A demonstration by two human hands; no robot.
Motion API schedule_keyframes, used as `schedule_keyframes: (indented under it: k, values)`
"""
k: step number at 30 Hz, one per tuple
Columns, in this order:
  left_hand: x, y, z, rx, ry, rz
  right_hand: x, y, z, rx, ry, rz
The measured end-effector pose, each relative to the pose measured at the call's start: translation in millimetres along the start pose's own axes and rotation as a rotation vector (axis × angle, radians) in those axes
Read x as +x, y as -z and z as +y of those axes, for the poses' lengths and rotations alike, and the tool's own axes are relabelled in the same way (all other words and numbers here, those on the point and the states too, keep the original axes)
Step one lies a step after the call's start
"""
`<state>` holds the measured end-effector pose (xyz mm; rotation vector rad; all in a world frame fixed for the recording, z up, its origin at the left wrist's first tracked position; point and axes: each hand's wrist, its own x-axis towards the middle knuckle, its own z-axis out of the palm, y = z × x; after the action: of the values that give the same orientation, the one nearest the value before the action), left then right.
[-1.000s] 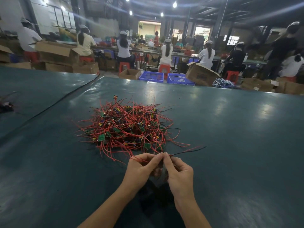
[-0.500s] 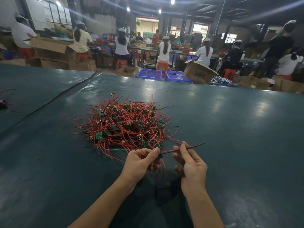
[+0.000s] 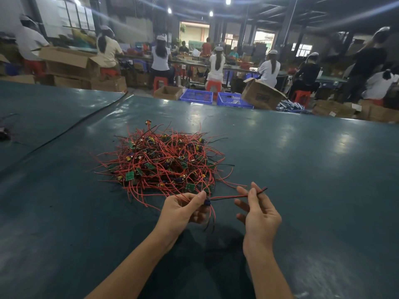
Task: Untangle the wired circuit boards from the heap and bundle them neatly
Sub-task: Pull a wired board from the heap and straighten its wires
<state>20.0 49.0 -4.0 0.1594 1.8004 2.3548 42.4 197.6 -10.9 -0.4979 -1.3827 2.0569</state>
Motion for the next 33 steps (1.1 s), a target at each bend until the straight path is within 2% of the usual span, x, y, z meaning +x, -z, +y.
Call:
schedule_keyframes:
  k: [3, 7, 18, 22, 24, 26, 30, 33]
  values:
    - [1.9, 1.1, -1.9, -0.043, 0.021, 0.04, -0.2, 1.4, -1.2, 0.023, 0.009, 0.004]
    - [0.5, -0.5, -7.1, -0.165, 0.014, -0.024, -1.1, 2.9, -2.1, 0.051, 0.004, 0.009]
    - [10.8, 10.2, -6.4, -0.124, -0.04, 0.09, 6.3, 7.7, -4.5, 0.042, -0.063, 0.004]
    - [12.8, 14.1, -4.5, -0.206, -0.053, 0.162, 10.4, 13.5, -3.2, -0.081, 0.052, 0.045]
    - [13.1, 15.4, -1.6, -0.214, -0.053, 0.184, 10.7, 13.8, -5.8, -0.128, 0.092, -0.025]
    - [13.3, 15.7, 1.6, -0.241, -0.008, 0.159, 6.4, 10.3, -8.7, -0.13, 0.031, -0.182]
    - [10.2, 11.6, 2.6, -0.263, 0.166, -0.022, -14.1, -6.9, 2.4, -0.189, -0.169, -0.461]
    - [7.8, 11.1, -1.8, -0.115, 0.214, -0.152, -28.8, -18.3, 11.6, -0.177, -0.244, -0.519]
